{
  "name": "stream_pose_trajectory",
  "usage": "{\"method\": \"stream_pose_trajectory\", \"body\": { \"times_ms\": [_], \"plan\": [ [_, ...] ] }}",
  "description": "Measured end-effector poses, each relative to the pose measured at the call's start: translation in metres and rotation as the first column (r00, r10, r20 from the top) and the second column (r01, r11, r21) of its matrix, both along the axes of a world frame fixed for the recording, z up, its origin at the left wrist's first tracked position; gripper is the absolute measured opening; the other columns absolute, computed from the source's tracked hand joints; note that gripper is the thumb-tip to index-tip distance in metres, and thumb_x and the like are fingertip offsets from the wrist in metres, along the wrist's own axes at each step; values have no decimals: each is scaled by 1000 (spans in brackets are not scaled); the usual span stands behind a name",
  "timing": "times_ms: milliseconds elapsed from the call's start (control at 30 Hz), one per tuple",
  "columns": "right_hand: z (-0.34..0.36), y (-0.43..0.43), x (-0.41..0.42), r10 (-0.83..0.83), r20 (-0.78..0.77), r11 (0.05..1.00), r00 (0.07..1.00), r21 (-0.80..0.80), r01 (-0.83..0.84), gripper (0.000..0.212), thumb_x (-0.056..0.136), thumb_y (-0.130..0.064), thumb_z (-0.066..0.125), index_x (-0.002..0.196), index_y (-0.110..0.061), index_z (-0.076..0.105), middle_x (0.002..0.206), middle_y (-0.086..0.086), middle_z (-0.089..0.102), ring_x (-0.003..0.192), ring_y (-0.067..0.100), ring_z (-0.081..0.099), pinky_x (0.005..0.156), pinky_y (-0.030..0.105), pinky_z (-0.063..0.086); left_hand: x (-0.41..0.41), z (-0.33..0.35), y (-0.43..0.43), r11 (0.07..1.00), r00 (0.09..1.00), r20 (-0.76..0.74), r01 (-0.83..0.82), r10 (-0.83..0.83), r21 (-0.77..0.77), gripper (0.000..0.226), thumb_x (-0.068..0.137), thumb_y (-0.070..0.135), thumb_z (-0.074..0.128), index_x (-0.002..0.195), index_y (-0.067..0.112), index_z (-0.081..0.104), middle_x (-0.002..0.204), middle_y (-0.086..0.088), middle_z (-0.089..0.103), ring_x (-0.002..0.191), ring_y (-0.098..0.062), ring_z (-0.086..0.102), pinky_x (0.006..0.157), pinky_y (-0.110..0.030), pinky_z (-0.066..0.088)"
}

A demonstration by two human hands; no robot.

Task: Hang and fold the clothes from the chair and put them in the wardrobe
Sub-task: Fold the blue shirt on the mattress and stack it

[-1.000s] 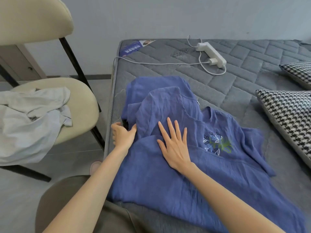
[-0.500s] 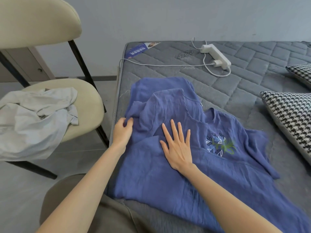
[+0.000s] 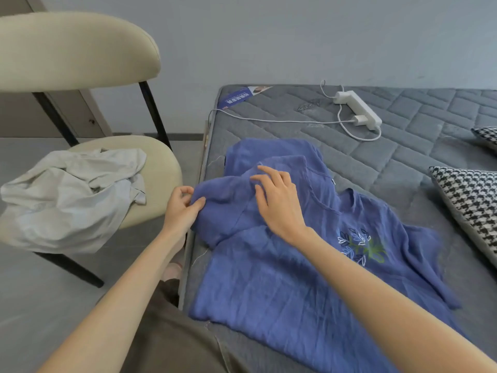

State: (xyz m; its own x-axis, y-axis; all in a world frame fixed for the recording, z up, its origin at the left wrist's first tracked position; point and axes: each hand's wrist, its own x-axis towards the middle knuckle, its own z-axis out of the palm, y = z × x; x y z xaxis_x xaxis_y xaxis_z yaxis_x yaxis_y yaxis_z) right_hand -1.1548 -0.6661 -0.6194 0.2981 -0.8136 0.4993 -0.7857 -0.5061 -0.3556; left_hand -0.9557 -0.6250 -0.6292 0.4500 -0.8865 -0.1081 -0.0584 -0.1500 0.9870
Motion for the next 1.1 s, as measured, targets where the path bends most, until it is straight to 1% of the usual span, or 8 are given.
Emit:
{"method": "stream_pose_trajectory", "body": {
  "times_ms": [133, 300, 467, 567, 667, 767, 867, 1100],
  "plan": [
    [31, -41, 26, 160, -208, 964, 965, 245, -107, 31, 100, -23, 43, 125, -22, 59, 132, -4, 56, 114, 25, 42, 89, 38, 35, 6, 2, 2, 998, 999, -16, 49, -50, -28, 20, 91, -1, 59, 97, 12, 44, 78, -4, 60, 71, -11, 54, 61, -19, 44],
    [50, -71, 52, 310, -540, 890, 782, 454, -39, 32, 94, -30, 50, 123, -33, 62, 109, 3, 45, 115, 30, 37, 83, 38, 23, 9, 5, 3, 989, 991, 61, 123, -118, -87, 28, 90, -4, 58, 88, 20, 45, 75, -8, 60, 60, -1, 55, 54, -11, 43],
    [55, -82, 69, 334, -605, 875, 722, 484, 1, 23, 92, -27, 55, 111, -28, 67, 109, 3, 47, 114, 26, 46, 90, 39, 25, 10, 6, 2, 980, 983, 119, 154, -139, -128, 29, 89, -5, 57, 88, 21, 46, 67, -10, 53, 57, -9, 45, 52, -16, 36],
    [61, -88, 73, 247, -472, 909, 846, 416, -33, 22, 90, -22, 55, 107, -25, 68, 116, 6, 62, 110, 27, 54, 81, 35, 32, 10, 7, 5, 977, 983, 143, 138, -114, -165, 31, 87, -5, 61, 88, 22, 46, 76, 0, 56, 59, 2, 49, 56, -11, 39],
    [71, -88, 73, 153, -147, 913, 977, 399, -83, 22, 89, -16, 49, 103, -24, 64, 99, 7, 68, 97, 28, 60, 71, 33, 45, 9, 8, 8, 978, 987, 145, 98, -72, -187, 31, 84, 1, 67, 96, 21, 48, 98, 9, 56, 72, -11, 54, 65, -19, 45],
    [77, -85, 67, 243, 13, 848, 970, 482, -219, 18, 90, -8, 43, 93, -21, 55, 80, 2, 70, 76, 20, 58, 75, 37, 52, 3, 13, 12, 984, 996, 48, 84, -78, -158, 41, 81, 4, 72, 110, 17, 45, 108, 8, 57, 85, -20, 63, 73, -33, 52],
    [77, -82, 52, 240, 87, 808, 967, 534, -249, 16, 89, -6, 45, 92, -17, 56, 79, 0, 67, 80, 19, 62, 73, 29, 48, -8, 18, 17, 985, 992, 23, 128, -126, -114, 48, 79, 4, 74, 115, 18, 44, 104, -3, 64, 86, -26, 64, 76, -39, 53],
    [54, -73, -4, -17, 301, 749, 954, 636, -187, 20, 83, -2, 55, 77, -15, 68, 69, 3, 68, 61, 9, 63, 61, 15, 50, -51, 15, 21, 936, 920, 244, 338, -308, -96, 49, 75, 7, 76, 112, 22, 48, 83, 10, 66, 51, 1, 54, 56, -16, 43]
  ]
}}
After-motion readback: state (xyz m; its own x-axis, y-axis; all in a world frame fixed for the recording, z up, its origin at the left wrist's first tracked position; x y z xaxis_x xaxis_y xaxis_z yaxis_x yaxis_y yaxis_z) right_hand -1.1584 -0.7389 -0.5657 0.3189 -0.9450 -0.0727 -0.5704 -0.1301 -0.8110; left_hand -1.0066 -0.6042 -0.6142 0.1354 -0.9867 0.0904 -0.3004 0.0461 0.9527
